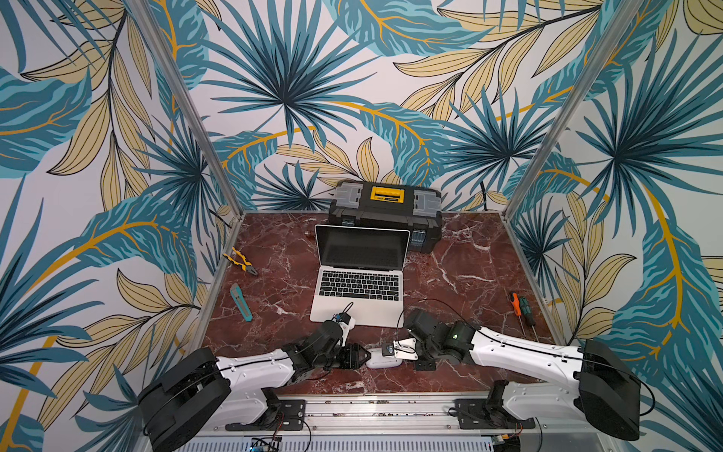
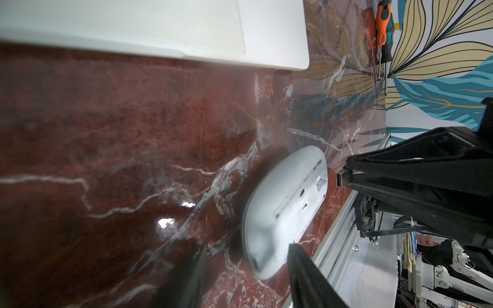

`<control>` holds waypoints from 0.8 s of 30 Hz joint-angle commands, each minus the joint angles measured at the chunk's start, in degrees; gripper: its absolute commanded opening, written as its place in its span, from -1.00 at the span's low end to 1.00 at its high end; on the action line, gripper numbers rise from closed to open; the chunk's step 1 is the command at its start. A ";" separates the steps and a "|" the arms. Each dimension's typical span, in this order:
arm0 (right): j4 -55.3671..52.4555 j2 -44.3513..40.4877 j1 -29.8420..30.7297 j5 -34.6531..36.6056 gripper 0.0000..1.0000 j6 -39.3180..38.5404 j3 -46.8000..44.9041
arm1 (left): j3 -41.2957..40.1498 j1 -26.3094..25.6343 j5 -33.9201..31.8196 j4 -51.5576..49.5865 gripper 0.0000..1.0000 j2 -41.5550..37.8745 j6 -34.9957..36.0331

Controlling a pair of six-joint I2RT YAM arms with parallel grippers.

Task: Remove the wireless mouse receiver from the laptop
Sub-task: Insert the USB plug into the mouse.

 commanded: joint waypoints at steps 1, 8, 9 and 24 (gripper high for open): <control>0.90 1.25 -0.19 -1.81 -0.98 -0.93 0.67 | -0.86 -0.14 -0.05 -0.86 0.05 0.50 -0.10; 2.24 1.42 -0.14 -2.50 -0.98 -0.95 0.81 | -0.77 -0.15 -0.07 -1.99 0.01 0.77 -0.28; 2.28 1.54 -0.23 -2.54 -0.98 -1.14 0.69 | -0.77 -0.20 -0.08 -1.99 0.00 0.77 -0.30; 2.83 2.27 -0.16 -2.96 -0.97 -1.50 0.22 | 0.70 -2.03 0.36 0.78 -0.04 4.95 -0.95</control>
